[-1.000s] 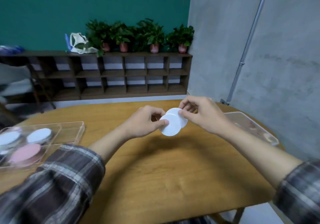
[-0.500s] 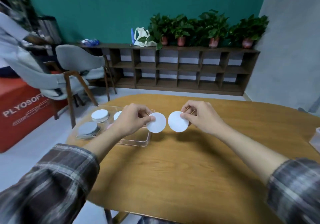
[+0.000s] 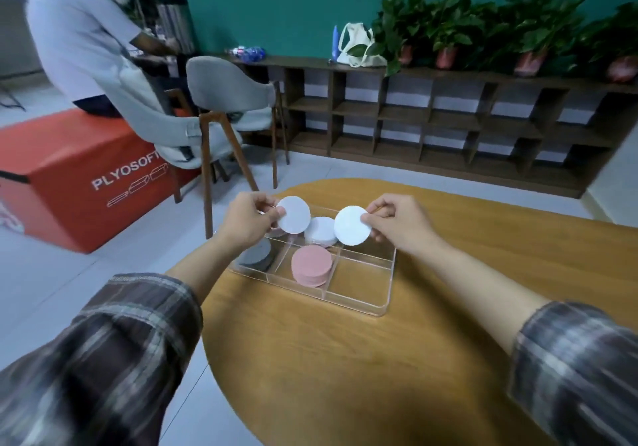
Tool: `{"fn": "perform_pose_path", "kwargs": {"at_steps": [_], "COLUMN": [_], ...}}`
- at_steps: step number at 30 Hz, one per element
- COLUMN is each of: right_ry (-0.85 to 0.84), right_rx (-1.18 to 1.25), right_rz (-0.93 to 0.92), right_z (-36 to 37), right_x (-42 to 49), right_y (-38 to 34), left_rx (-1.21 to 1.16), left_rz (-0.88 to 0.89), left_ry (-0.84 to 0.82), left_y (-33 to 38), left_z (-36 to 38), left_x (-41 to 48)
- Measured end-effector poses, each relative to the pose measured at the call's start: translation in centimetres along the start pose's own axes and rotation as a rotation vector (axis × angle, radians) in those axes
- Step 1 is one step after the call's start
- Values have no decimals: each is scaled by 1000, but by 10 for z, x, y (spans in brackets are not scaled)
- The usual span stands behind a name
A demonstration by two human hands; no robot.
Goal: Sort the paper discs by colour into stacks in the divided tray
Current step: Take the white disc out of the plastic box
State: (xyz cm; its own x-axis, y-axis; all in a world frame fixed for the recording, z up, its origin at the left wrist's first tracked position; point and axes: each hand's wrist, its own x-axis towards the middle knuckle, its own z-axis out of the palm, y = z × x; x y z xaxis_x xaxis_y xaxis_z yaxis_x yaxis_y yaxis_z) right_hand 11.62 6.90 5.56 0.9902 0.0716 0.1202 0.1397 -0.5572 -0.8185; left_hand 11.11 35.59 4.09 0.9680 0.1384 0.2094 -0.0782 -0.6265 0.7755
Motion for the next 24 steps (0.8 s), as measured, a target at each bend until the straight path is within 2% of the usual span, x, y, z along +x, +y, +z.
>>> {"fn": "perform_pose_path", "kwargs": {"at_steps": [6,11,16,24], "right_ry": [-54,-45,-11,17], "right_rx": [101,23,-178,-200], "right_rz": [101,147,51,-12], "right_z": [42,63,70,74], "right_x": [38,52,54,49], "right_y": [-4,2,7,17], "left_rx": [38,159,312,428], "left_rz": [-46,-28,12,23], "left_ry": [21,-21,-20,-17], "left_y": [-29,-41,-44,-42], "left_z": [-9,-5,-1,1], "left_x": [38,51,51,49]}}
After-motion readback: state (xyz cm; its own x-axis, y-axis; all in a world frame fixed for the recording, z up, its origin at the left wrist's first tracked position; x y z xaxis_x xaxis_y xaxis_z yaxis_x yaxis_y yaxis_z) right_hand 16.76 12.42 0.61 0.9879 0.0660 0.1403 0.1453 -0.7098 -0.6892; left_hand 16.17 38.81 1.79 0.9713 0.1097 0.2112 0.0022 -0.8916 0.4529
